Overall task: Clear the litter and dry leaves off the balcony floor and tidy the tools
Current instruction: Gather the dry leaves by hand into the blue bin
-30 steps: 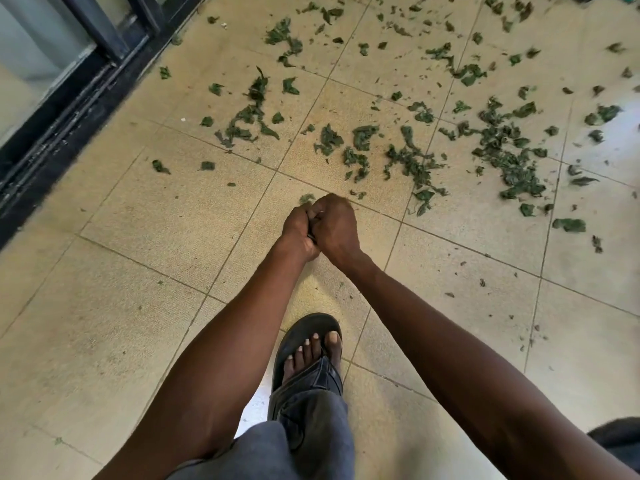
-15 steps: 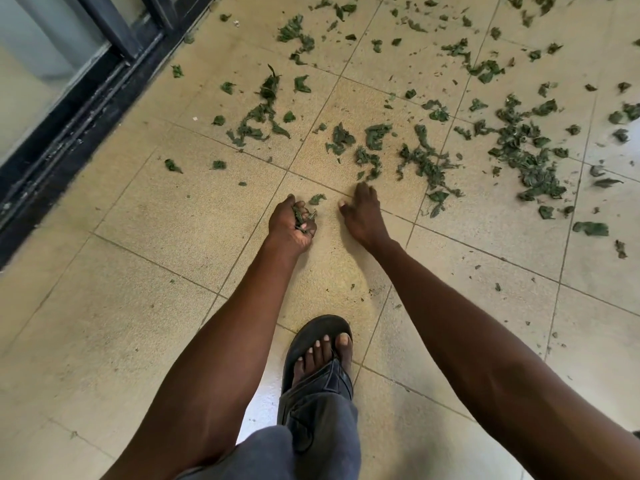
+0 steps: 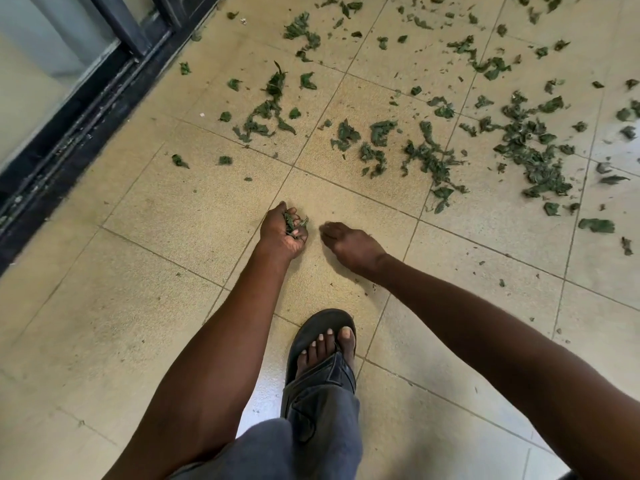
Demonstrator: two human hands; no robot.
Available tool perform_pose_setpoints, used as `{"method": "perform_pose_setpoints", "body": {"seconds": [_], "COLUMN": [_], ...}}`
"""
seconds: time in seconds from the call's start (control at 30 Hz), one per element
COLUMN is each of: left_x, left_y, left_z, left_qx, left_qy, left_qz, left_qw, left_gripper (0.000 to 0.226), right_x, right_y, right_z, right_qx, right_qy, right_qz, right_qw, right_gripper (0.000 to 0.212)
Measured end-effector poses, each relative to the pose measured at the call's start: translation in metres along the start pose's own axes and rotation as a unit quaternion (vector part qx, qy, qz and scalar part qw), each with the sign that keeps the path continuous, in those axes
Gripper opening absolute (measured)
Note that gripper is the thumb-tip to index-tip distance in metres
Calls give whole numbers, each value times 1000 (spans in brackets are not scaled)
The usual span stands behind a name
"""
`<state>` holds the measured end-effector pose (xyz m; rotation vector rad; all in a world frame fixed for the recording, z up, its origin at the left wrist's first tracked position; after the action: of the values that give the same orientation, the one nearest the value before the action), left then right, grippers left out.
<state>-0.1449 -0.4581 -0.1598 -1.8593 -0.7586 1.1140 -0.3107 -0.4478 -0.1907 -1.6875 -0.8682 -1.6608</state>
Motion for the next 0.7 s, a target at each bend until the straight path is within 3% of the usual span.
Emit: {"method": "perform_pose_setpoints", "body": {"seconds": [0.1, 0.17, 0.2, 0.27, 0.3, 0.37, 0.43, 0.5, 0.6, 0.7], "left_x": [-2, -5, -8, -14, -17, -26, -35, -43, -50, -56], "left_y": [-2, -3, -3, -4, -4, -4, -4, -2, 1, -4], "left_z": [9, 16, 19, 27, 31, 40, 48, 55, 62, 68], "left_qx": [5, 2, 1, 3, 5, 5, -11, -29, -28, -1], "left_qy": [2, -5, -10, -18, -19, -13, 16, 45, 46, 52], "left_qz": [11, 21, 26, 37, 44, 57, 55, 42, 45, 68], "left_qw": [1000, 1000, 1000, 999, 999, 998, 998, 998, 998, 996], "left_gripper": [35, 37, 38, 38, 38, 38, 34, 31, 30, 37], "right_x": [7, 14, 18, 26, 29, 36, 48, 58, 71, 73], "right_y": [-26, -33, -34, -32, -29, -16, -3, 8, 17, 18], "right_z": [-18, -34, -42, -50, -49, -37, -22, -13, -5, -8], "right_qx": [-40, -181, -289, -486, -536, -554, -549, -547, -516, -495], "right_qy": [-19, 52, 125, 290, 368, 510, 576, 544, 427, 387], "right_qz": [5, -5, -33, -108, -131, -146, -144, -144, -126, -128], "right_qw": [999, 982, 948, 817, 748, 641, 588, 620, 732, 767], "right_gripper": [32, 26, 23, 21, 19, 17, 15, 15, 22, 24]}}
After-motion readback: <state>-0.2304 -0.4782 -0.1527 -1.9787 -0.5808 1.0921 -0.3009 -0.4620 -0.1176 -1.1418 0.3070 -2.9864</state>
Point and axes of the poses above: each hand's wrist, its own y-axis towards the middle knuckle, its own x-axis out of the back of the hand, z = x × y, the point moved 1 cm from there along y, towards the middle knuckle, and after that the axes turned 11 degrees about -y, right-handed, at the moved point
